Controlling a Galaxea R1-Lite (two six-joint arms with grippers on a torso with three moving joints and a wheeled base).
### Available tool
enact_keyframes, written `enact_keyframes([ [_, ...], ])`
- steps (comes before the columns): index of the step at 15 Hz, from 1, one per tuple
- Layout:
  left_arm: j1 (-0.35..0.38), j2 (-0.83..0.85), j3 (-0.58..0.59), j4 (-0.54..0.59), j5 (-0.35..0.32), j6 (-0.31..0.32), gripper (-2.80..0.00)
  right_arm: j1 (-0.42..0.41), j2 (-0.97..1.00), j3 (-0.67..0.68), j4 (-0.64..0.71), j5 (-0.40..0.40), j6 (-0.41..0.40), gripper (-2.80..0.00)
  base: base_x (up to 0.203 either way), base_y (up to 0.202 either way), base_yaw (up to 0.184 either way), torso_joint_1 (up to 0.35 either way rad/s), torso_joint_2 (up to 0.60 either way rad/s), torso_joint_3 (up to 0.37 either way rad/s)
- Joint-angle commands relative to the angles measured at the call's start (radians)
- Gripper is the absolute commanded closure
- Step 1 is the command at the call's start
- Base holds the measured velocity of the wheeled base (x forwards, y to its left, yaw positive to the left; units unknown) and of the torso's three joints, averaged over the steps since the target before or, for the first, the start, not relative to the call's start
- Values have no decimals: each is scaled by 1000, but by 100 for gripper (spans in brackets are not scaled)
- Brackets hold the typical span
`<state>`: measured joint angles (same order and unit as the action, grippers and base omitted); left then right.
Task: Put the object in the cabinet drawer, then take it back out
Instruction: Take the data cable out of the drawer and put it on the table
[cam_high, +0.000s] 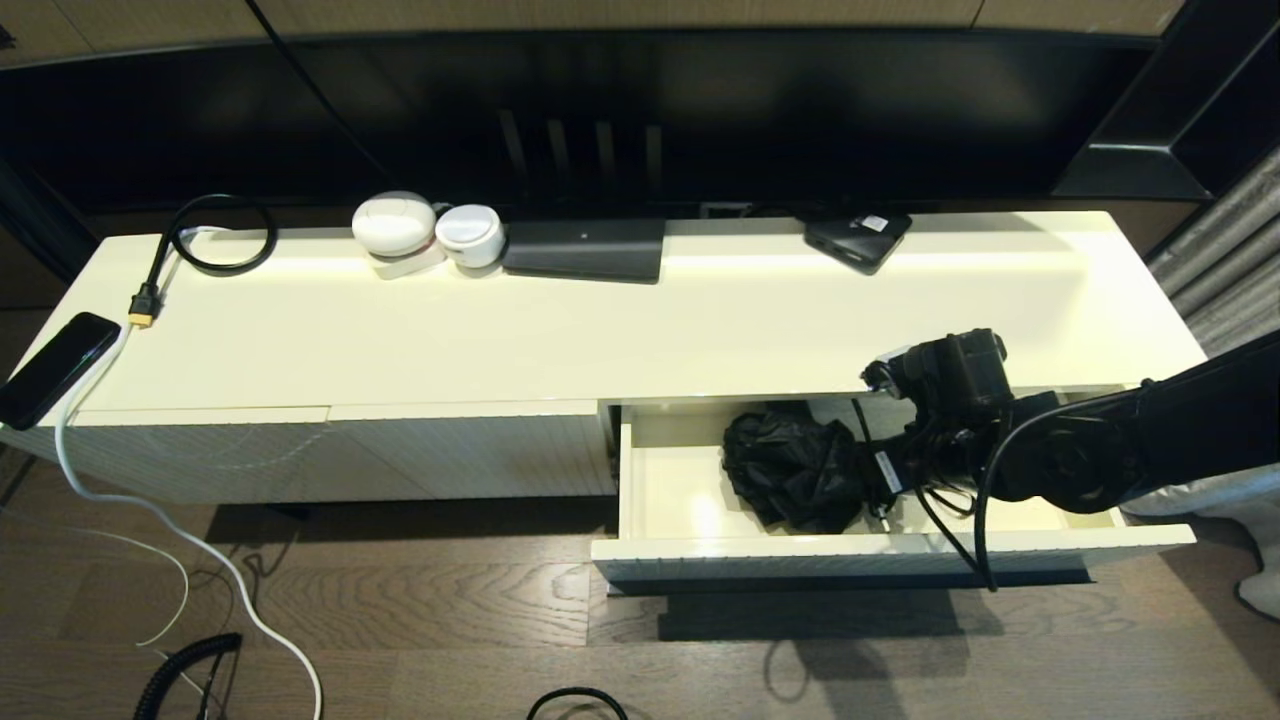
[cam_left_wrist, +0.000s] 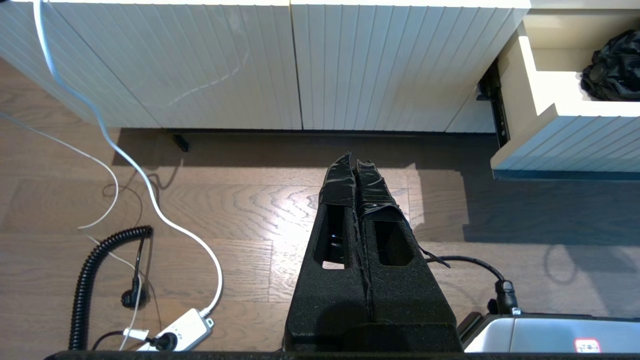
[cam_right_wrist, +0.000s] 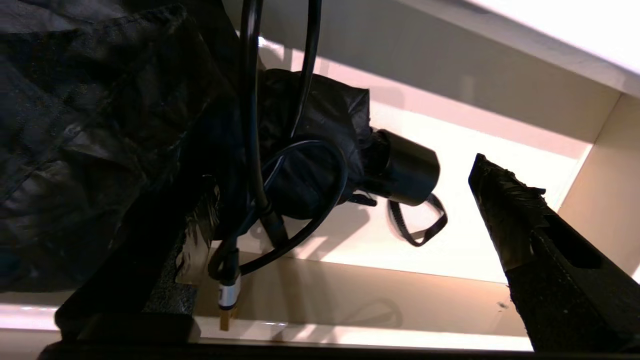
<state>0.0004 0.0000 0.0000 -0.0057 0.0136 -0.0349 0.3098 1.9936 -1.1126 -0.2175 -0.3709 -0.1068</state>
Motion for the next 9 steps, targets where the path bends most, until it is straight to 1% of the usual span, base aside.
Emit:
enact_keyframes([
  [1, 1, 0, 2, 0, 0, 0, 0, 2, 2, -4, 5, 8, 18, -280, 0, 0, 0, 0, 0, 0],
  [5, 1, 0, 0, 0, 0, 0, 0, -2, 7, -9, -5, 52, 22, -280, 0, 0, 0, 0, 0, 0],
  [9, 0, 0, 0, 0, 0, 0, 0, -21, 23, -6, -14, 61, 24, -280, 0, 0, 0, 0, 0, 0],
])
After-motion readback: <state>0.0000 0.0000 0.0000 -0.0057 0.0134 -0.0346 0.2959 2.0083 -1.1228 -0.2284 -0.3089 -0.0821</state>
